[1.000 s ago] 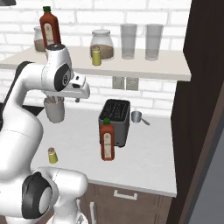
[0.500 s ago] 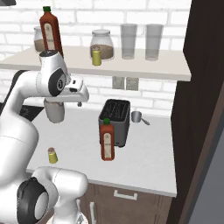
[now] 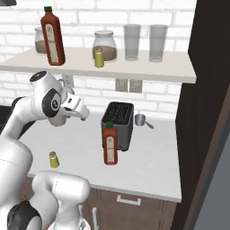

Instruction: Put the shaker and condiment bottle from the counter next to their counterparts in the cabinet.

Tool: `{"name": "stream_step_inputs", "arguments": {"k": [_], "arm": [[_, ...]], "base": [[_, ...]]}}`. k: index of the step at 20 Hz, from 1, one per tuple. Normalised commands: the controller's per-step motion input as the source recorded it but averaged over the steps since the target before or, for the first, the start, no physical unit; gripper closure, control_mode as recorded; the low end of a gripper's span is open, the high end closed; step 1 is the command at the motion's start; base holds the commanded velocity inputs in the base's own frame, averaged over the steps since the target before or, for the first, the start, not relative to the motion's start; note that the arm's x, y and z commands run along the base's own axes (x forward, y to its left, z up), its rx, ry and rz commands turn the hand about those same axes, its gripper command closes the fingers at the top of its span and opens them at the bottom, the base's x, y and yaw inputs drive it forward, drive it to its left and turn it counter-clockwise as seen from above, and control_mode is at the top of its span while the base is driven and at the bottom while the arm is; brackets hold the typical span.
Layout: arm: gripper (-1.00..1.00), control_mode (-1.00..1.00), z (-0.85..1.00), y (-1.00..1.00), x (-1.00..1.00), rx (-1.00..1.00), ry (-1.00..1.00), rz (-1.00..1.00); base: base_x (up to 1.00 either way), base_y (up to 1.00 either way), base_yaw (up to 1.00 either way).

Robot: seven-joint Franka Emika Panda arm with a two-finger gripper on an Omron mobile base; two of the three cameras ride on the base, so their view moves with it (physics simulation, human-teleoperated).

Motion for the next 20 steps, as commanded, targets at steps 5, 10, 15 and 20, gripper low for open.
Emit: {"name": "stream_step_inputs", "arguments": {"k": [5,10,15,20], "arm": [[-1.0,-1.0,-0.6,-0.17,-0.08,-0.03,-0.26,-0.28],[-1.0,-1.0,-0.32,0.0,-0.17,-0.04,-0.11,-0.13],[-1.0,-1.0,-0.33,-0.08,0.0,-0.05,-0.07,-0.19],[-1.0,-1.0,-0.5,-0.03,0.0,-0.1,-0.14,-0.27]], "base": [[0.0,0.0,0.0],[0.0,0.0,0.0],[0.0,0.0,0.0],[0.0,0.0,0.0]]}}
